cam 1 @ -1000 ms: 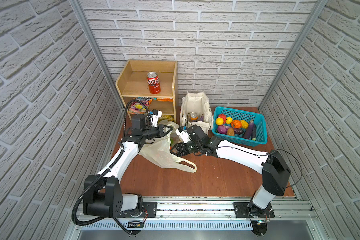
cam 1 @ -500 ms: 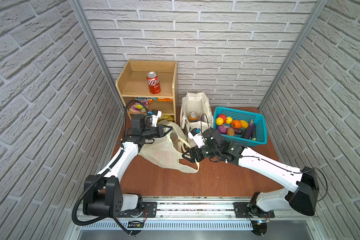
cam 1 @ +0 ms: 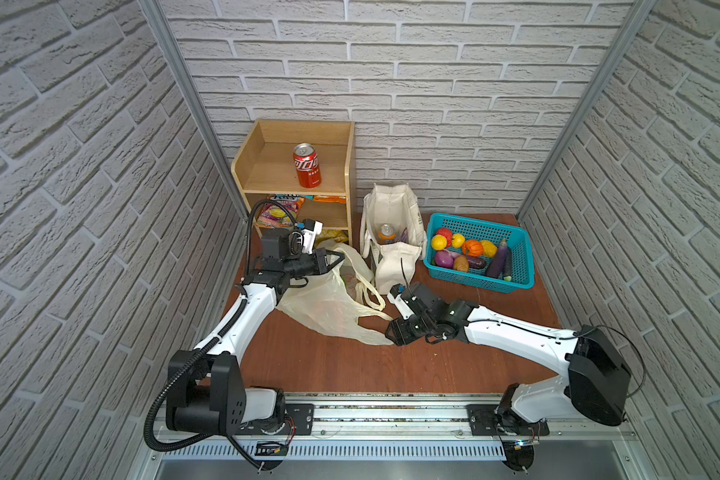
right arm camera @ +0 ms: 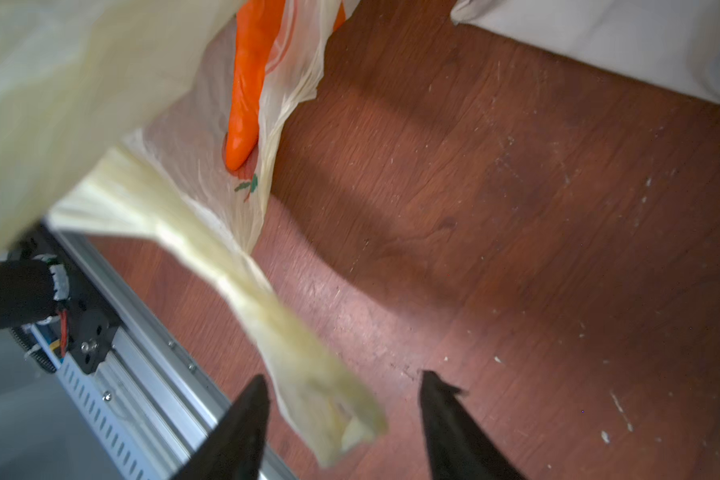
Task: Place the mixed food into the grocery bags and tie them
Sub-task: 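Grasp the plastic bag handle with the right gripper and lift, then lift both bag handles upright with both grippers, pulling them apart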
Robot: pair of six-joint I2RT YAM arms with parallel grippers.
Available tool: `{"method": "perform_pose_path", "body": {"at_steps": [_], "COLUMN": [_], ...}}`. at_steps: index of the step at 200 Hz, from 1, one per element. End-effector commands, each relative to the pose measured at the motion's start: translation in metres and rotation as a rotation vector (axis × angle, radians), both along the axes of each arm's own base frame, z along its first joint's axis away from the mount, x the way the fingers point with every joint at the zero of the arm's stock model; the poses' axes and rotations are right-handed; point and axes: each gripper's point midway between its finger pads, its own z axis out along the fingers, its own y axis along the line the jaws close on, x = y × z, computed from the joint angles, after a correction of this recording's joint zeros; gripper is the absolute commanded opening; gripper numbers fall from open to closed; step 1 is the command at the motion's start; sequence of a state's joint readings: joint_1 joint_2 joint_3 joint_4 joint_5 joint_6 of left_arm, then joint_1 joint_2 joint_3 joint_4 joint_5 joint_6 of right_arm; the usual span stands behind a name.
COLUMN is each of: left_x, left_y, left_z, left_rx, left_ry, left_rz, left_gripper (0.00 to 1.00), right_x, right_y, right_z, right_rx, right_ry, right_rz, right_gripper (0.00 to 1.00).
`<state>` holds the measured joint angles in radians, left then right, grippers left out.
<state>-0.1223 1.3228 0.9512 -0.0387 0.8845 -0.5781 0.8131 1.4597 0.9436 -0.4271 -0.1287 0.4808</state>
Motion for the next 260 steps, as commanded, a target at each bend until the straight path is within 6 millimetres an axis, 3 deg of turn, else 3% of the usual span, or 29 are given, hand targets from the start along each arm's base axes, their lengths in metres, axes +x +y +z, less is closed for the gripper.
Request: {"method": "perform_pose_path", "body": {"at_steps": [1,24,52,68,84,112,131,157,184,204,260], "left_x": [0.0,-0.003,-0.018,-0.028,-0.035,-0.041,-0.044,-0.044,-0.04,-0.037,-0.041], "left_y": [0.005,0.016,0.025,0.026,0.028,0.034,0.038,0.04,0.035,0.021,-0.046], "left_z": [0.02,0.041,0.079,0.092,0.098,0.097,0.101,0.105,0.104,0.103,0.095], "left_rx": [-0.012,-0.021,-0.06,-0.08,-0.096,-0.069,-0.041,-0.015,0.029,0.055,0.18], "left_ry": [-0.07,-0.127,-0.231,-0.272,-0.293,-0.307,-0.332,-0.346,-0.34,-0.34,-0.358], "left_rz": [0.013,0.082,0.162,0.187,0.205,0.238,0.26,0.264,0.237,0.185,-0.007], "left_gripper": [0.0,0.0,0.0,0.29,0.44,0.63,0.74,0.79,0.81,0.81,0.82], "right_x": [0.035,0.054,0.07,0.073,0.076,0.073,0.071,0.065,0.058,0.058,0.058], "right_y": [0.014,0.002,-0.022,-0.03,-0.031,-0.029,-0.032,-0.039,-0.042,-0.043,-0.048], "right_z": [0.042,0.107,0.211,0.249,0.273,0.281,0.268,0.251,0.253,0.255,0.261], "right_rx": [0.055,0.056,0.1,0.121,0.121,0.139,0.139,0.149,0.163,0.16,0.157], "right_ry": [-0.122,-0.247,-0.482,-0.545,-0.596,-0.632,-0.626,-0.607,-0.621,-0.627,-0.655], "right_rz": [-0.025,-0.053,-0.101,-0.096,-0.048,0.07,0.138,0.177,0.207,0.205,0.183], "right_gripper": [0.06,0.05,0.05,0.05,0.05,0.06,0.05,0.05,0.06,0.06,0.06]}}
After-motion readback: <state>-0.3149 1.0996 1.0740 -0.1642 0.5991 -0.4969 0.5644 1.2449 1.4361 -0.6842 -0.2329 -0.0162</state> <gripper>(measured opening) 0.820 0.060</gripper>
